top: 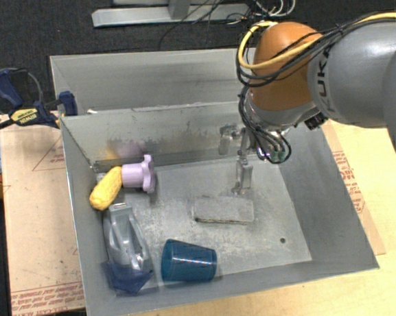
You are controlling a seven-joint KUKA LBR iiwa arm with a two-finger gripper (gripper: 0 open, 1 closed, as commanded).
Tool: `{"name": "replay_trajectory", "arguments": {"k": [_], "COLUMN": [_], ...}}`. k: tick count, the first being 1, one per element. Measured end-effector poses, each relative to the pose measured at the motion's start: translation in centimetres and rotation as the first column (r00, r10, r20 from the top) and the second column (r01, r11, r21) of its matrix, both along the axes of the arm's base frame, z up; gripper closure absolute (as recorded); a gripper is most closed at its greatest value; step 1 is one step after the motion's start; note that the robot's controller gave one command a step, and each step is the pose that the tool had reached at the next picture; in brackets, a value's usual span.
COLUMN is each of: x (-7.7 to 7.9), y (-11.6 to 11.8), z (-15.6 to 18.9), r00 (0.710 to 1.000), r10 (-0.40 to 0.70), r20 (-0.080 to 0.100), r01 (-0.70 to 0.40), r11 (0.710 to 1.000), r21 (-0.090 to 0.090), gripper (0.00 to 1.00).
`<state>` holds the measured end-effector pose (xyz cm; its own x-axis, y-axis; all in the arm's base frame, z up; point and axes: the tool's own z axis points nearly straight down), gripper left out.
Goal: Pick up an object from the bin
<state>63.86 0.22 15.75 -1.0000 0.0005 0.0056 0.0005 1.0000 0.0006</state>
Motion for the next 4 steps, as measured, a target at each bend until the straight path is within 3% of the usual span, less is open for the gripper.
{"name": "replay_trajectory", "arguments": {"k": [1, 2, 3, 4], "x": [0.2, -4.3, -4.9, -6.3], "y": [0.0, -0.2, 0.4, 0.2], "z": [0.5, -8.6, -4.0, -5.8], "r00": [1.000, 1.000, 1.000, 0.998], "r10": [0.000, -0.001, -0.009, -0.057], "r20": [0.008, 0.005, 0.018, 0.005], "r01": [0.000, 0.001, 0.009, 0.057], "r11": [1.000, 1.000, 1.000, 0.998], "r21": [0.000, 0.001, 0.002, 0.003], "gripper": [0.00, 0.00, 0.00, 0.00]}}
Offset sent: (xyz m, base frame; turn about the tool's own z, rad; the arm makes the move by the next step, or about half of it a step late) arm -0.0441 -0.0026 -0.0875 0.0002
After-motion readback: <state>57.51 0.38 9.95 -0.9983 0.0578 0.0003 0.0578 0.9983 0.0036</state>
